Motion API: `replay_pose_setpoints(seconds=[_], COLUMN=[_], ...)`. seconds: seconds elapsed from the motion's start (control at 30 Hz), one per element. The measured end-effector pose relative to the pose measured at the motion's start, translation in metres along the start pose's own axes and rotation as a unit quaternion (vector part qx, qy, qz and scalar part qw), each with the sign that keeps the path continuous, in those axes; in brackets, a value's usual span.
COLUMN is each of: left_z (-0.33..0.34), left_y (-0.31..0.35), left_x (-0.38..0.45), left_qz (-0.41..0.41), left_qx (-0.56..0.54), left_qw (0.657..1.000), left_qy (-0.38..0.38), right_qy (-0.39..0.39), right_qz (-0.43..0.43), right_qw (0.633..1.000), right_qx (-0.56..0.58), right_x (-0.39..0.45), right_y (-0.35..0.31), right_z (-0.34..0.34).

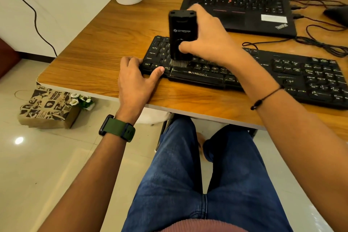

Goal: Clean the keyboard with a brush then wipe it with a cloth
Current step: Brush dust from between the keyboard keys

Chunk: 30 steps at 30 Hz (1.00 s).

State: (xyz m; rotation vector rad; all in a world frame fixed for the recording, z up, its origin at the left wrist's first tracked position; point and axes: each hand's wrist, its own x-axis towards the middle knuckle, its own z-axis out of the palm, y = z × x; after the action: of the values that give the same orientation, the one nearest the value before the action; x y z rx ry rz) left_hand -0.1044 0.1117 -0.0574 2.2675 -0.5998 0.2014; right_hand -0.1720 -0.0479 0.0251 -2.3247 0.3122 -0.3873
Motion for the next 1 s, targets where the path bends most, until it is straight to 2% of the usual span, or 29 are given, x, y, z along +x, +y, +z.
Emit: replay_pose_setpoints(seconds=[0.17,0.3,0.47,0.77,0.9,1.0], left_z=[0.000,0.000,-0.001,-0.001,-0.001,-0.001], left_y=[0.000,0.000,0.001,0.001,0.001,0.001], left_x=[-0.001,-0.001,-0.001,-0.001,-0.001,-0.001], left_qz=[0.001,0.003,-0.001,-0.002,0.001,0.002], left_qx=[-0.003,-0.003,-0.004,-0.001,0.001,-0.002], left_qw=[1.000,1.000,1.000,1.000,1.000,1.000], left_qy=[0.003,0.007,0.005,0.006,0.006,0.004], right_qy=[0.026,0.036,0.003,0.049,0.058,0.033], right_qz=[0.033,0.010,-0.014,0.056,0.026,-0.002], right_qw=[0.999,0.999,1.000,0.997,0.998,0.999], right_qx=[-0.007,0.011,-0.013,0.001,0.007,0.011], right_x=[-0.024,-0.018,-0.006,-0.040,-0.031,-0.018], right_y=[0.020,0.009,-0.003,0.027,0.013,0.001], right_z=[-0.024,-0.026,-0.009,-0.037,-0.033,-0.019])
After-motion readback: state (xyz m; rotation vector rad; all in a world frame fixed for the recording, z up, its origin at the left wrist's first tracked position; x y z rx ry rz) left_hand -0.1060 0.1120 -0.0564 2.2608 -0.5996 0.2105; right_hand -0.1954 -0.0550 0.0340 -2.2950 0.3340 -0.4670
